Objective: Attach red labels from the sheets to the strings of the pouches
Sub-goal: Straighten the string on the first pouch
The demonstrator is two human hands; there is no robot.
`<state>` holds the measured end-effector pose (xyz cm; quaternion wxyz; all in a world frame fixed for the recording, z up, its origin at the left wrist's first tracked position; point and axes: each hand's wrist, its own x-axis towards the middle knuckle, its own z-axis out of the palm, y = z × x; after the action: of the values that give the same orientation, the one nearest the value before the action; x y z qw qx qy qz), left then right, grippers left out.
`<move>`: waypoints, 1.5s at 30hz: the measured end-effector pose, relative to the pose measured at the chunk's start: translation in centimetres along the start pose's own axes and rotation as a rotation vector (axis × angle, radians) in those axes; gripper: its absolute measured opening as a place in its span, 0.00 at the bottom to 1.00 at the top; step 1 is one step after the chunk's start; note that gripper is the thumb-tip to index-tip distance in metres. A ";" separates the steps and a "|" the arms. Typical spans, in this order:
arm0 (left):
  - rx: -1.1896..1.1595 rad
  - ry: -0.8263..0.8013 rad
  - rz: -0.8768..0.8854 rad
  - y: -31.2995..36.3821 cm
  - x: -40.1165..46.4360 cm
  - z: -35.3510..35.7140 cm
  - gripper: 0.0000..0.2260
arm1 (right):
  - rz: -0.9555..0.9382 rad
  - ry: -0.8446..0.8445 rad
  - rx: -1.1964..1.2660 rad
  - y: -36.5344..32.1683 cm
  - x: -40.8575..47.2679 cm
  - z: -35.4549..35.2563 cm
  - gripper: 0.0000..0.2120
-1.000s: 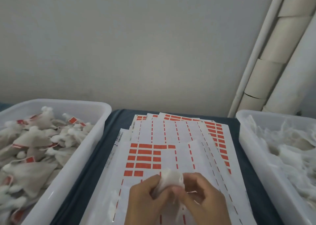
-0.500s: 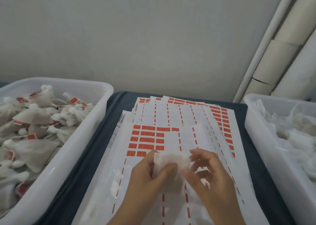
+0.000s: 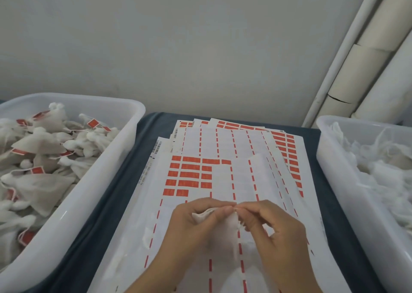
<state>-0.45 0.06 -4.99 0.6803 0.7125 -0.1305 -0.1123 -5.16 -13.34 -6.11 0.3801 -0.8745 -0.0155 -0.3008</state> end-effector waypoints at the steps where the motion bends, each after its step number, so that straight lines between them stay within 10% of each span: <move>1: 0.000 0.003 -0.017 0.0 0.0 0.0 0.05 | -0.014 0.012 -0.046 0.0 0.1 -0.1 0.05; 14: 0.268 0.150 0.166 -0.4 0.5 -0.9 0.10 | 0.555 0.045 0.755 -0.7 1.2 -2.1 0.09; 17: 0.029 0.109 0.043 -0.3 0.0 -1.0 0.19 | 0.481 0.001 0.707 -0.9 1.2 -2.3 0.09; 21: -0.142 -0.436 -0.500 0.0 -0.1 -0.3 0.31 | 0.356 -0.104 0.677 -1.7 0.9 -2.2 0.08; 28: -1.014 -0.281 -0.532 0.2 0.9 -3.1 0.12 | 0.185 -0.526 0.265 -1.7 0.2 -1.3 0.05; 33: -0.621 -0.242 -0.560 0.7 0.7 -3.5 0.16 | 0.310 -0.279 0.090 0.5 1.4 -2.6 0.05; 39: 0.108 -0.559 -0.534 1.0 0.1 -1.4 0.18 | 0.101 -0.097 0.064 -0.7 0.2 -0.9 0.05; 45: 0.131 -0.787 -0.438 0.8 0.1 -1.6 0.14 | 0.239 -0.242 0.343 -1.5 -0.5 0.3 0.13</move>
<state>0.16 1.48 -4.11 0.4924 0.6680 -0.2322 -0.5074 -5.84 -12.00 -5.54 0.5513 -0.8225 -0.0080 -0.1396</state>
